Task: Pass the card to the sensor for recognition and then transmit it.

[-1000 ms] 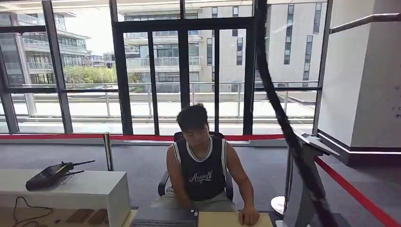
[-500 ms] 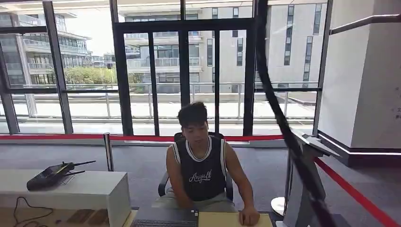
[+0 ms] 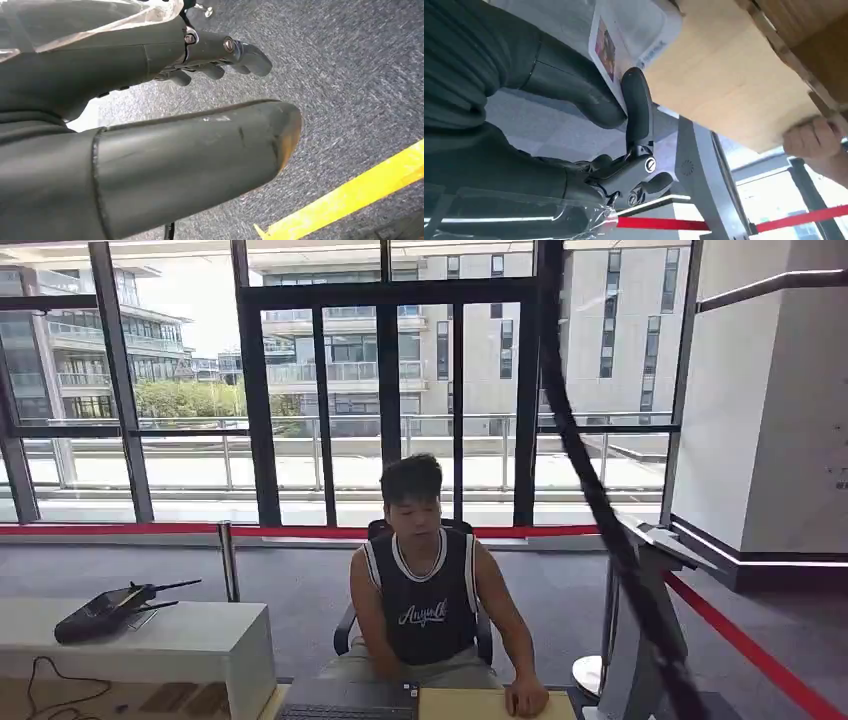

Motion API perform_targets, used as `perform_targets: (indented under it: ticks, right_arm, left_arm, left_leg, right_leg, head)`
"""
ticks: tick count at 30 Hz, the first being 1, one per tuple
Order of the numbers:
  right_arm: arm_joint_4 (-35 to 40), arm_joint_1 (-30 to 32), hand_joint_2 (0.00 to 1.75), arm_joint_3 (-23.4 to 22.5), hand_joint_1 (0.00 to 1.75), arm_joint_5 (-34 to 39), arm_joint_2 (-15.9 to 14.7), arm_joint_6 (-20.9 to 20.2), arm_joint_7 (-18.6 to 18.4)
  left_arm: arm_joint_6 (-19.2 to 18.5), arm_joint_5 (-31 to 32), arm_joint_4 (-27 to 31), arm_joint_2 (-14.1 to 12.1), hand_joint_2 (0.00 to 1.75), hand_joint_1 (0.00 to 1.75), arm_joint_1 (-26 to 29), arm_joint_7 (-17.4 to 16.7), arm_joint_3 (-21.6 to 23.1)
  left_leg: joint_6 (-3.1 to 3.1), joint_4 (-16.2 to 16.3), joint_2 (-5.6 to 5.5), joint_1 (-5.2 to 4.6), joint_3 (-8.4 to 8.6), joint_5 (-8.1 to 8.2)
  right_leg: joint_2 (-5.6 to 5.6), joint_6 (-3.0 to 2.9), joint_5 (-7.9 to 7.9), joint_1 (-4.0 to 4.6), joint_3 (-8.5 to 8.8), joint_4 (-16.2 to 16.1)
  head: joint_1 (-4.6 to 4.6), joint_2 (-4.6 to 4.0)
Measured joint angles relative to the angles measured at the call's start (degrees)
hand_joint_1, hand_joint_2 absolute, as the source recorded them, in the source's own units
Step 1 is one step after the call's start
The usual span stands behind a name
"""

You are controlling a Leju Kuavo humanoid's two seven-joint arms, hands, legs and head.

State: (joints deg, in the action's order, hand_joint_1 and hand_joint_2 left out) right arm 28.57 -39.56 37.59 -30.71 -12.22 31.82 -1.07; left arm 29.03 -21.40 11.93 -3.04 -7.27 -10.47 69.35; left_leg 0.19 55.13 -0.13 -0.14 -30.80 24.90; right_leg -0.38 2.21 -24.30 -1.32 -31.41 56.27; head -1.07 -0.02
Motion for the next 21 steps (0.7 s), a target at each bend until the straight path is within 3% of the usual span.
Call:
perform_targets:
  ticks: [14, 21]
  right_arm:
    - [8.92, -7.34, 1.75, 0.0, 1.75, -3.5, -2.16, -0.02, -4.63]
    - [13.13, -11.0, 1.75, 0.22, 1.75, -8.63, -2.43, -4.06, -6.99]
  left_arm:
    - [0.35, 0.59, 0.0, 0.0, 0.0, 0.0, 0.06, 1.36, 0.0]
    - [-0.07, 1.9, 0.0, 0.04, 0.0, 0.0, 0.03, 1.99, 0.0]
  left_leg:
    - [0.0, 0.01, 0.0, 0.0, -0.02, 0.0]
    - [0.0, 0.01, -0.01, 0.0, -0.03, 0.0]
  right_leg:
    - [0.0, 0.0, 0.0, 0.0, -0.03, 0.0]
    - [0.0, 0.0, 0.0, 0.0, -0.02, 0.01]
  head:
    - [0.0, 0.0]
    - [-0.02, 0.0]
